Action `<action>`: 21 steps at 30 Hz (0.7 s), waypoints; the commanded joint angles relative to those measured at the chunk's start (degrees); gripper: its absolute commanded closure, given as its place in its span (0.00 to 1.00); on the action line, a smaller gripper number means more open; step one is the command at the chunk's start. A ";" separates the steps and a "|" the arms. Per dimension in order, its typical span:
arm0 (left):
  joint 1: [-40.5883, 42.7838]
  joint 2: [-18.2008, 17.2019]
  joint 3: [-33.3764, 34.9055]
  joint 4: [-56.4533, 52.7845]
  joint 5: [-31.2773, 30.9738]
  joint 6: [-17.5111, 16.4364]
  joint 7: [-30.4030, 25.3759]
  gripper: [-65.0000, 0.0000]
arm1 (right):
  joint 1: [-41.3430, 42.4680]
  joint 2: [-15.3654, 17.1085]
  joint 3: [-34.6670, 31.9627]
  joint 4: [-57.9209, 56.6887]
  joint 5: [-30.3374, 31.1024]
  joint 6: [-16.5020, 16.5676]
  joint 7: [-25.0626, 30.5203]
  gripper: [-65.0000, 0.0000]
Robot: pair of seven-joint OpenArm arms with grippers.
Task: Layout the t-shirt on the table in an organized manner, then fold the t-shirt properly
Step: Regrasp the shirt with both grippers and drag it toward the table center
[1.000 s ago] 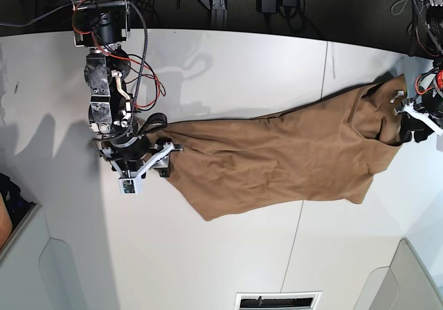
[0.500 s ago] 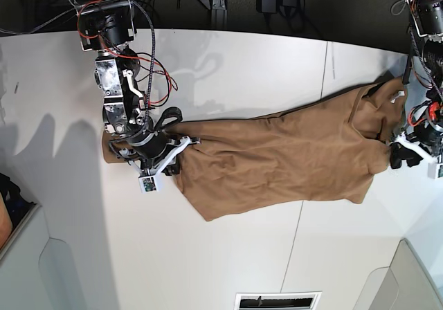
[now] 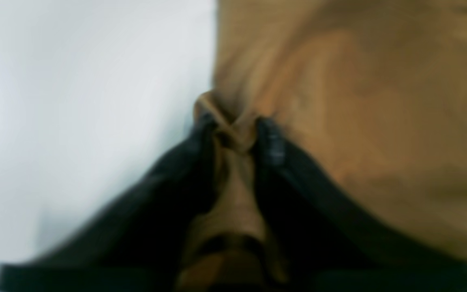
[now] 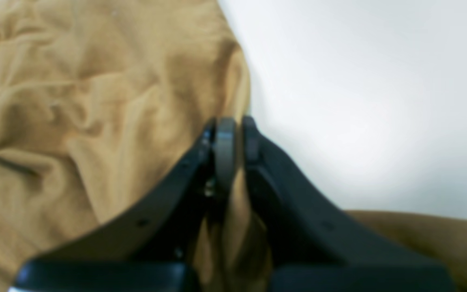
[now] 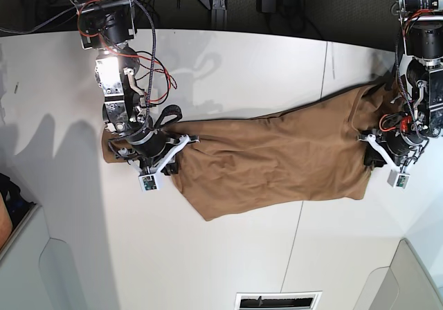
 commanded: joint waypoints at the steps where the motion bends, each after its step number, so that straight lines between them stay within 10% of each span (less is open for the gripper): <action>1: -1.18 -1.05 0.07 0.79 -0.74 -2.58 -0.04 0.92 | 0.68 0.02 0.07 0.57 -0.39 -0.15 -0.15 1.00; 4: -1.22 -0.98 0.24 0.85 -1.01 -4.76 0.28 1.00 | 0.66 0.02 0.07 0.57 -1.40 -0.13 -0.15 1.00; 21: -8.39 -6.67 0.24 9.18 -3.23 7.91 -1.49 1.00 | 0.96 0.59 3.61 12.41 -5.73 0.11 -0.17 1.00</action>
